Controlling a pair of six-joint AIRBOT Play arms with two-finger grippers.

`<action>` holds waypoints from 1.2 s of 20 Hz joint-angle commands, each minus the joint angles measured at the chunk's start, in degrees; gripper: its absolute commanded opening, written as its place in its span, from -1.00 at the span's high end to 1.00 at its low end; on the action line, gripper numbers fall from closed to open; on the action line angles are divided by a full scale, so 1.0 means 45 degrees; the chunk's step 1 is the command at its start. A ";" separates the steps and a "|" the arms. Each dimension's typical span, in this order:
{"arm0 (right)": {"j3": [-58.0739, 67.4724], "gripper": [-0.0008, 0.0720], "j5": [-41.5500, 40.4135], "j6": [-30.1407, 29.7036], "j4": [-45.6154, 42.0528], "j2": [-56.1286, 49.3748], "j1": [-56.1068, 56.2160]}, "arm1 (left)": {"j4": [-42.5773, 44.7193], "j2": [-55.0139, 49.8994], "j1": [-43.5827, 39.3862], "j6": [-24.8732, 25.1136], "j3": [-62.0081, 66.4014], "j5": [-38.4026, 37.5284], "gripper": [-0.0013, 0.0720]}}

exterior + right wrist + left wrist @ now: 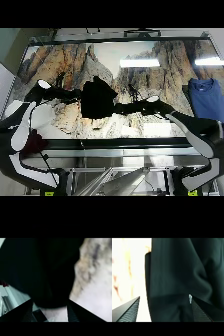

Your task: Fold the shirts.

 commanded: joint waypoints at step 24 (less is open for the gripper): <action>0.5600 0.90 0.1836 -0.0427 0.1151 0.5445 -0.2195 | -0.8306 0.4779 0.1753 0.1919 0.3682 -0.4022 0.90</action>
